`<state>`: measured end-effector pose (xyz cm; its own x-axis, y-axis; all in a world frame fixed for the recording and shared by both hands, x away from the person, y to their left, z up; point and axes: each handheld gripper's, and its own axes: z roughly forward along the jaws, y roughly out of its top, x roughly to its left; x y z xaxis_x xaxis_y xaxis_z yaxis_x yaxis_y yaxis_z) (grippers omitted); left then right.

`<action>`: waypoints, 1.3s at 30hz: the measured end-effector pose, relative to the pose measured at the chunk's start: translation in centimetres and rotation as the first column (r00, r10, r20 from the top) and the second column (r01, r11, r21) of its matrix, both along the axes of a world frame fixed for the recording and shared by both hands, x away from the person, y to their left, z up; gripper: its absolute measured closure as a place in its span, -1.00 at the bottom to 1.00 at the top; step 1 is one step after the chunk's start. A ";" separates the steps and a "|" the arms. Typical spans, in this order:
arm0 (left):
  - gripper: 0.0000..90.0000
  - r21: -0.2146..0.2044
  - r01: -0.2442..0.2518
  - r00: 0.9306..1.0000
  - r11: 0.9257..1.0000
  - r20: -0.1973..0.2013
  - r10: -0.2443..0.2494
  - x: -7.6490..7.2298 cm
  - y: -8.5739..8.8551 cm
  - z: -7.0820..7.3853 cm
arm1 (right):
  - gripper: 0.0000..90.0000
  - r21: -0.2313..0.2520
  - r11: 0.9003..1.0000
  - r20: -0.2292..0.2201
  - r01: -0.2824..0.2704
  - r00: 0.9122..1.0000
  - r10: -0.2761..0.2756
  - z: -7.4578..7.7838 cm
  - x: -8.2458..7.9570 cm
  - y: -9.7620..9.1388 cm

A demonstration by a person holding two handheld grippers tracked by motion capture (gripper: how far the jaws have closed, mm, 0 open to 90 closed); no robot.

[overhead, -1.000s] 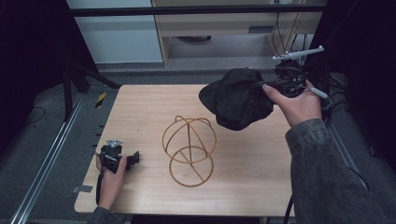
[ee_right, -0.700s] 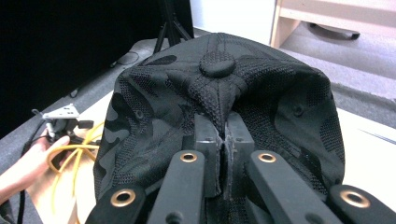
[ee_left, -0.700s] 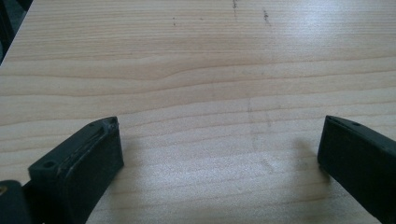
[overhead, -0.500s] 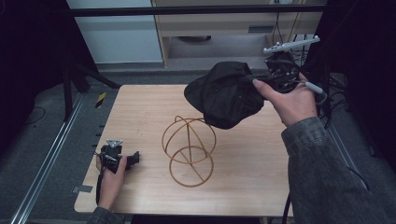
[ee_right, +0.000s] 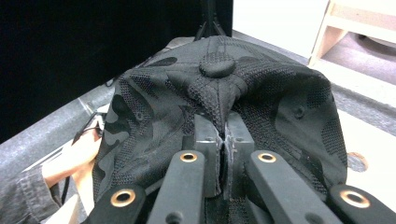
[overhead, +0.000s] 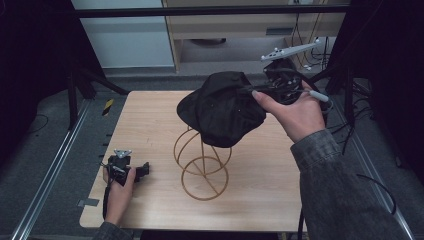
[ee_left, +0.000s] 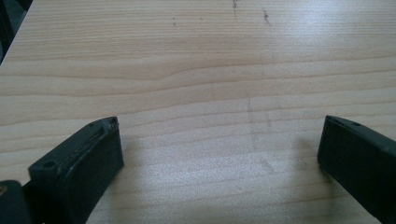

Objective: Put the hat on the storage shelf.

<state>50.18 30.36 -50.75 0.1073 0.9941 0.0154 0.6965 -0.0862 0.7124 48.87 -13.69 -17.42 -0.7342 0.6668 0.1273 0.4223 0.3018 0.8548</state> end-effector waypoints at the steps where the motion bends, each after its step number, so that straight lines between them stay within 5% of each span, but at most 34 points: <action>1: -1.00 0.000 0.000 1.000 1.000 0.000 0.000 0.0 0.0 0.0 | 0.93 0.003 1.000 -0.001 -0.007 1.000 0.007 -0.1 0.0 0.2; 14: -1.00 -0.001 0.000 1.000 1.000 0.000 0.000 0.0 0.0 0.0 | 0.93 -0.011 0.997 -0.051 -0.082 0.995 0.081 -1.9 -1.0 2.5; 39: -1.00 0.000 0.000 1.000 1.000 0.000 0.000 0.0 0.0 0.0 | 0.93 -0.036 0.992 -0.098 -0.122 0.988 0.118 -4.3 -2.5 3.3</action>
<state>50.18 30.36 -50.76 0.1072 0.9941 0.0150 0.6963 -0.0858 0.7126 46.41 -10.42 -21.75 -0.7949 0.5811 0.1745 0.4597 0.3892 0.7982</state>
